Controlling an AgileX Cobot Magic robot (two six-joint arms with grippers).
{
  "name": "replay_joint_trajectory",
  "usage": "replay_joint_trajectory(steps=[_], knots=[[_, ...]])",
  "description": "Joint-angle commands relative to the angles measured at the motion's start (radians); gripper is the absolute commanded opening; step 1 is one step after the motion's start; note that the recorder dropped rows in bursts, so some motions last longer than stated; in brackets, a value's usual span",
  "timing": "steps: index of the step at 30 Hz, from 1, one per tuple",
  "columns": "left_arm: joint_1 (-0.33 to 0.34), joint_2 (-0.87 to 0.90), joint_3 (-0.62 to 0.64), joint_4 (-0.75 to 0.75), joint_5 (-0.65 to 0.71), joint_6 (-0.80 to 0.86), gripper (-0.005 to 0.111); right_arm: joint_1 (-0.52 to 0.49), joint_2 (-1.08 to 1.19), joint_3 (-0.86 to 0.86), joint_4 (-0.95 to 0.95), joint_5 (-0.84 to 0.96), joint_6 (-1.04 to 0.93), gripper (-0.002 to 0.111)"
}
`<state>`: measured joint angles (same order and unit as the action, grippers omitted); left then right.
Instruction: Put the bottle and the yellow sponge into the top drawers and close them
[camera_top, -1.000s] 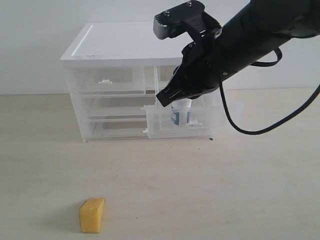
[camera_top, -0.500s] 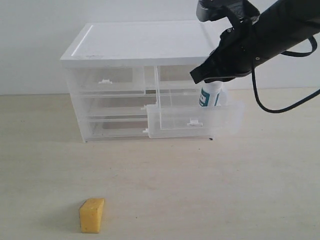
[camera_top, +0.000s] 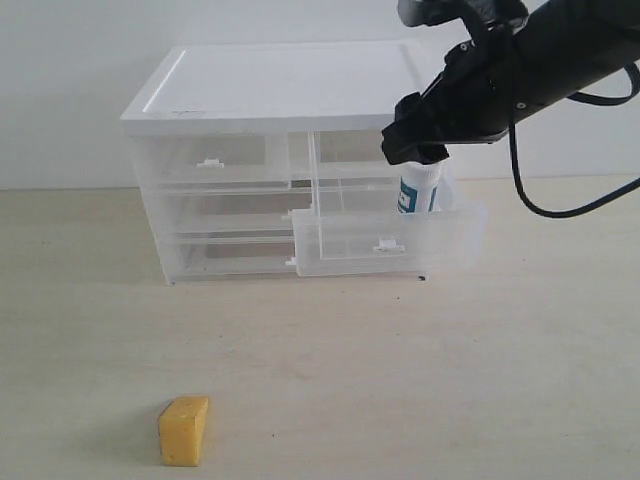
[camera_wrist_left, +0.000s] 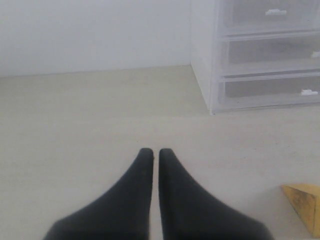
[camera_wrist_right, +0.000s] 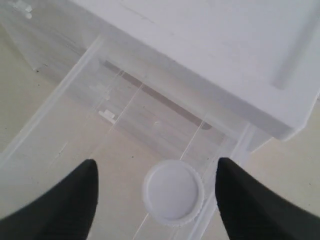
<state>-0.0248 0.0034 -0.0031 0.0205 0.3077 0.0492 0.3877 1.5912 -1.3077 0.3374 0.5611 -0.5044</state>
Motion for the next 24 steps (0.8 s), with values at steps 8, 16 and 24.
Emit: replay_joint_trajectory(steps=[8, 16, 24], knots=[[0.004, -0.003, 0.003, -0.001, -0.001, -0.002, 0.004, -0.008, 0.047, -0.003, 0.048, -0.015, -0.027, 0.061], [0.004, -0.003, 0.003, -0.001, -0.001, -0.002, 0.004, -0.008, 0.047, -0.003, 0.318, 0.054, -0.199, 0.061], [0.004, -0.003, 0.003, -0.001, -0.001, -0.002, 0.004, -0.008, 0.047, -0.003, 0.374, 0.106, -0.212, 0.061]])
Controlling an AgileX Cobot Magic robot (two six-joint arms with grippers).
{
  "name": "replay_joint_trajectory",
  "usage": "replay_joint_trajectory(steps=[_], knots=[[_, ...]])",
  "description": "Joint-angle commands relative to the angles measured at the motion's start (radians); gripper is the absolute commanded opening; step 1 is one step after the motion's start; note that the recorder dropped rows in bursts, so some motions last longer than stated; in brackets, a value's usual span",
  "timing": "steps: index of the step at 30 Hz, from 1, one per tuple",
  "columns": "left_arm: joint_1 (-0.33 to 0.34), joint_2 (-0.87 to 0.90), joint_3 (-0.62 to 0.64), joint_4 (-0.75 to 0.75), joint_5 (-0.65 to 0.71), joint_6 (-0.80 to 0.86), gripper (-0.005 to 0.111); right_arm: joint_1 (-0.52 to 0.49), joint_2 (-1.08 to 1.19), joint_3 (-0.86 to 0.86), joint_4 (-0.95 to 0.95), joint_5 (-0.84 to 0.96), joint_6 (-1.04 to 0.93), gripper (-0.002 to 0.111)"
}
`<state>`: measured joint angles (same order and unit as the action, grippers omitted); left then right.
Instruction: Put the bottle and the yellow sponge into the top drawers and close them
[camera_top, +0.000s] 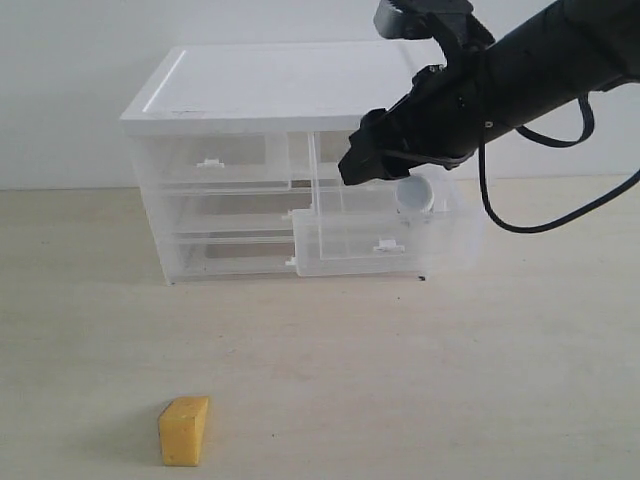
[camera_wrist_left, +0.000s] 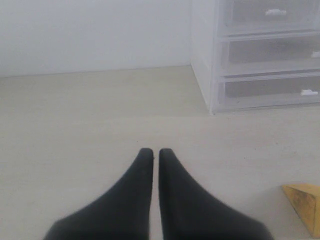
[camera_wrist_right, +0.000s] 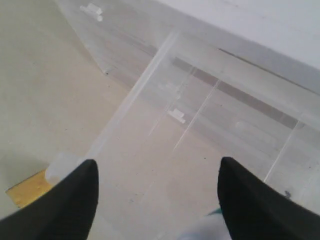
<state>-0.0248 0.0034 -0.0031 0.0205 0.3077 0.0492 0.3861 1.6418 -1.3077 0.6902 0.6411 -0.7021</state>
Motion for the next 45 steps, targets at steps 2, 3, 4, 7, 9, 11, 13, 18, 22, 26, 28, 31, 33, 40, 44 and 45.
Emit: replay_joint_trajectory(steps=[2, 3, 4, 7, 9, 11, 13, 18, 22, 26, 28, 31, 33, 40, 44, 45], knots=[[0.004, -0.003, 0.003, -0.001, -0.001, -0.002, 0.004, -0.006, -0.004, -0.003, 0.027, 0.028, -0.014, 0.061], [0.004, -0.003, 0.003, -0.001, -0.001, -0.002, 0.004, -0.006, -0.004, -0.003, 0.029, 0.028, -0.014, 0.061], [0.004, -0.003, 0.003, -0.001, -0.001, -0.002, 0.004, -0.006, -0.004, -0.003, 0.029, 0.027, -0.022, 0.061], [0.004, -0.003, 0.003, -0.001, -0.001, -0.002, 0.004, -0.006, -0.026, -0.019, -0.006, 0.009, -0.049, 0.061], [0.004, -0.003, 0.003, -0.001, -0.001, -0.002, 0.004, -0.006, -0.056, -0.023, -0.054, -0.025, -0.026, 0.061], [0.004, -0.003, 0.003, -0.001, -0.001, -0.002, 0.004, -0.006, -0.098, -0.023, -0.145, -0.08, 0.03, 0.061], [0.004, -0.003, 0.003, -0.001, -0.001, -0.002, 0.004, -0.01, -0.129, -0.023, -0.286, -0.103, 0.135, 0.058], [0.004, -0.003, 0.003, -0.001, -0.001, -0.002, 0.004, -0.01, -0.134, -0.023, -0.558, 0.002, 0.325, 0.011], [0.004, -0.003, 0.003, -0.001, -0.001, -0.002, 0.004, -0.01, -0.13, -0.023, -0.627, 0.091, 0.323, 0.0], [0.004, -0.003, 0.003, -0.001, -0.001, -0.002, 0.004, -0.01, -0.121, -0.023, -0.627, 0.16, 0.309, 0.0], [0.004, -0.003, 0.003, -0.001, -0.001, -0.002, 0.004, -0.01, -0.104, -0.019, -0.625, 0.178, 0.309, 0.0], [0.004, -0.003, 0.003, -0.001, -0.001, -0.002, 0.004, -0.008, -0.065, -0.019, -0.613, 0.2, 0.302, 0.0], [0.004, -0.003, 0.003, -0.001, -0.001, -0.002, 0.004, -0.008, -0.047, -0.019, -0.583, 0.193, 0.3, 0.0], [0.004, -0.003, 0.003, -0.001, -0.001, -0.002, 0.004, -0.006, -0.027, -0.019, -0.514, 0.17, 0.28, 0.0], [0.004, -0.003, 0.003, -0.001, -0.001, -0.002, 0.004, -0.006, -0.027, -0.021, -0.41, 0.173, 0.22, 0.0], [0.004, -0.003, 0.003, -0.001, -0.001, -0.002, 0.004, -0.006, -0.027, -0.021, -0.385, 0.17, 0.208, 0.0]])
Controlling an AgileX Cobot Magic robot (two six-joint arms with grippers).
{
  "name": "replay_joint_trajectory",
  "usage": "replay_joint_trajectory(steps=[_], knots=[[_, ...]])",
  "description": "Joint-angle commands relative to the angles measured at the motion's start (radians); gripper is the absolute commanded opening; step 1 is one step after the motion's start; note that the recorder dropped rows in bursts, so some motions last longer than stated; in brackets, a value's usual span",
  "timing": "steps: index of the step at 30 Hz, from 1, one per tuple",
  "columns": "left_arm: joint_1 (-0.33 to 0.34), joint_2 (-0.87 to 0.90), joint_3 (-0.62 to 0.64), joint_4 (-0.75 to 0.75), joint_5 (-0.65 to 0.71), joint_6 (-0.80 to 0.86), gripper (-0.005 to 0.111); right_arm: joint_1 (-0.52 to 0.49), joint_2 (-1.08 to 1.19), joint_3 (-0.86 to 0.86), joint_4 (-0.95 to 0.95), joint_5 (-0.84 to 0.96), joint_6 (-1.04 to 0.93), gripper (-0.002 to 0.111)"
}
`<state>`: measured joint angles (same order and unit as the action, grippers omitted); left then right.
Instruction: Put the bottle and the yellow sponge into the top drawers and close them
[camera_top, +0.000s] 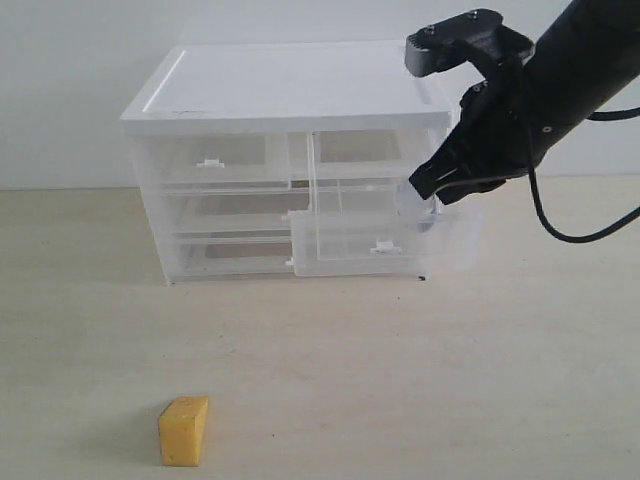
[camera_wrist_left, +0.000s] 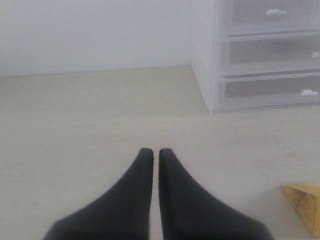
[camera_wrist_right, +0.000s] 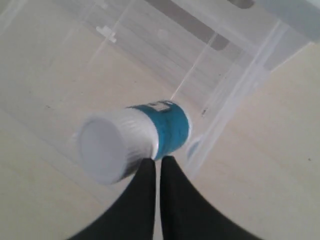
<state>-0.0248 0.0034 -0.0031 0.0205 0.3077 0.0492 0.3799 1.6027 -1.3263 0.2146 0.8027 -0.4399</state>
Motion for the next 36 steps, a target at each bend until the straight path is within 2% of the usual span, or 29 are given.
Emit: replay_joint_trajectory(steps=[1, 6, 14, 19, 26, 36], knots=[[0.004, -0.003, 0.003, -0.001, -0.001, -0.002, 0.004, 0.001, 0.013, -0.002, 0.12, 0.007, -0.07, 0.0], [0.004, -0.003, 0.003, -0.001, -0.001, -0.002, 0.004, 0.001, 0.013, -0.002, 0.24, -0.021, -0.17, 0.0], [0.004, -0.003, 0.003, -0.001, -0.001, -0.002, 0.004, 0.001, -0.014, -0.002, 0.237, -0.063, -0.173, 0.0], [0.004, -0.003, 0.003, -0.001, -0.001, -0.002, 0.004, 0.005, -0.082, -0.002, 0.252, 0.019, -0.176, 0.0], [0.004, -0.003, 0.003, -0.001, -0.001, -0.002, 0.004, 0.084, -0.102, 0.014, 0.214, 0.233, -0.188, 0.0], [0.004, -0.003, 0.003, -0.001, -0.001, -0.002, 0.004, 0.108, -0.045, 0.048, 0.183, 0.153, -0.171, 0.0]])
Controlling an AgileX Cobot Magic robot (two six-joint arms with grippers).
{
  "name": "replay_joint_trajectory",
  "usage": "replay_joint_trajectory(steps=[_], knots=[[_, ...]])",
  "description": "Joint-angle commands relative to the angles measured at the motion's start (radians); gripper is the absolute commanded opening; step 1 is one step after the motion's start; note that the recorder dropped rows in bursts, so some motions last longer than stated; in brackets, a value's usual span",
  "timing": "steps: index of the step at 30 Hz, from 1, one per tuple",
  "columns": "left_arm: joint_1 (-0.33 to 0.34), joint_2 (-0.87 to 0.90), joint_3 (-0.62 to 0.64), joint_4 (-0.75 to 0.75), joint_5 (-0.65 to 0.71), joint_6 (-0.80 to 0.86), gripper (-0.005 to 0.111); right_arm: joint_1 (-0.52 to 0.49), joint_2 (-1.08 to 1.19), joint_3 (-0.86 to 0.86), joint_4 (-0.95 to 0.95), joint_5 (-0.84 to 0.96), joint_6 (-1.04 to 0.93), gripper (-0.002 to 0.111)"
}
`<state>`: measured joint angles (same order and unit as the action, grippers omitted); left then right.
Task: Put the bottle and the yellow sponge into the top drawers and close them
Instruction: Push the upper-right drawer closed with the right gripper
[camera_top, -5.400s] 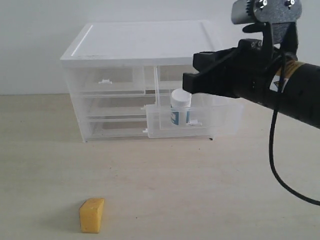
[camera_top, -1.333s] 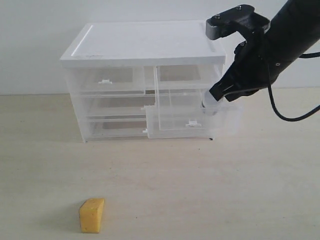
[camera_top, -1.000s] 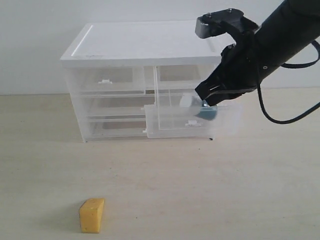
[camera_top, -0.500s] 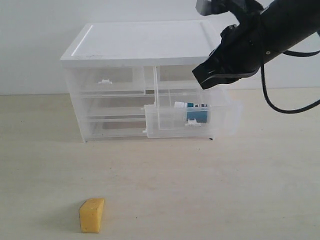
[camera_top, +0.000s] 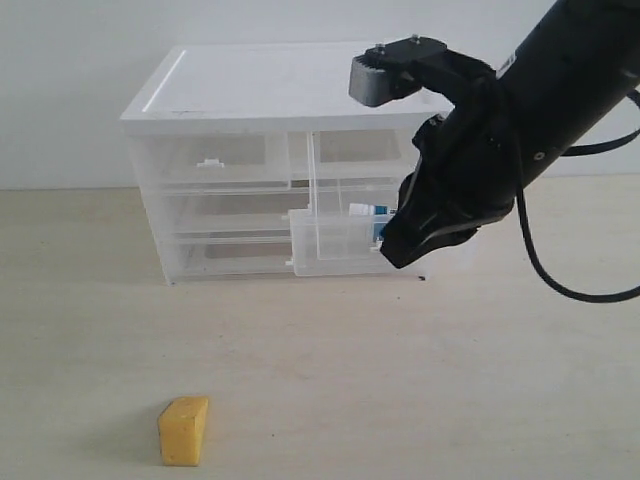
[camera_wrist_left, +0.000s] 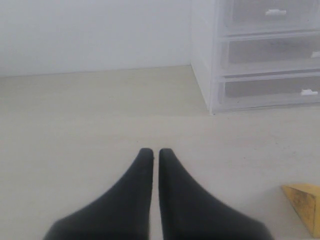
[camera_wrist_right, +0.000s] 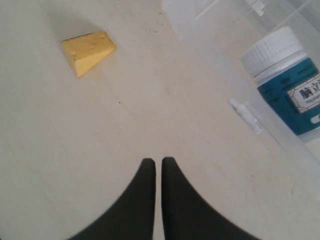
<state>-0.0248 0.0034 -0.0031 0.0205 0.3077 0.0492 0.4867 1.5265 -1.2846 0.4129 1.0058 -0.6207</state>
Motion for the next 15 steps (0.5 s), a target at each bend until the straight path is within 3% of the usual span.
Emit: replay_joint_trajectory(steps=[1, 15], knots=[[0.004, -0.003, 0.003, -0.001, -0.001, -0.002, 0.004, 0.001, 0.036, 0.006, -0.023, -0.066, 0.009, 0.0], [0.004, -0.003, 0.003, -0.001, -0.001, -0.002, 0.004, 0.001, 0.072, 0.006, -0.09, -0.341, 0.061, 0.0]])
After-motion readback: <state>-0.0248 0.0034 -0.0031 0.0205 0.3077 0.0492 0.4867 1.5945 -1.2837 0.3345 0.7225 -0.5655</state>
